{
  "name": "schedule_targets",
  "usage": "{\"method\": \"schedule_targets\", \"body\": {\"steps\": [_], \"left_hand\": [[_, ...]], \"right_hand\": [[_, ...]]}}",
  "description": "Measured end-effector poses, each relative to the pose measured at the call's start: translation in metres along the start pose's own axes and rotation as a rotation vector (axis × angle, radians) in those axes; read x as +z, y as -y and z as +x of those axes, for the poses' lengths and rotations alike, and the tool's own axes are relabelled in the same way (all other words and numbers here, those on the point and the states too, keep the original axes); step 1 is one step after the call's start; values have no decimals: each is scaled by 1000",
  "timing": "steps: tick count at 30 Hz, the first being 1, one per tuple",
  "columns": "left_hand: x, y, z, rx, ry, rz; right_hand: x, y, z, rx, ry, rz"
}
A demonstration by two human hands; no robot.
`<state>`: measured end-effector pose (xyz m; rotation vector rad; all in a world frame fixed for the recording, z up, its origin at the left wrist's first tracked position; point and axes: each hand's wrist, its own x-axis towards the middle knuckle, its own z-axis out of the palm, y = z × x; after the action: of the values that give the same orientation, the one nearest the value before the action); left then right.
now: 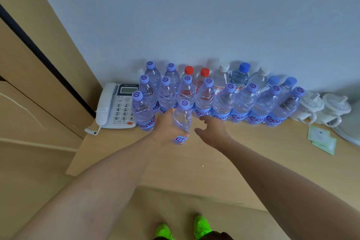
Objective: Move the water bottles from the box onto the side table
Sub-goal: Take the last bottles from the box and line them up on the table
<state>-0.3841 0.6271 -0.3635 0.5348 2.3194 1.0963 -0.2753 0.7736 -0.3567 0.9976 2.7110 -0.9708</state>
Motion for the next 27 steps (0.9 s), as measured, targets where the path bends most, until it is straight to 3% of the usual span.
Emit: {"method": "schedule_targets", "body": {"steps": [11,17,27], "left_hand": [[-39,-45,-5,123,-27,202],[-54,-65,-3,183,1,458],[-65,-74,7,228,-40,608]], "right_hand": [[-18,12,4,-63,-52,6],[-27,26,9,-137,-95,35],[-36,37,17,-188,-151,18]]}}
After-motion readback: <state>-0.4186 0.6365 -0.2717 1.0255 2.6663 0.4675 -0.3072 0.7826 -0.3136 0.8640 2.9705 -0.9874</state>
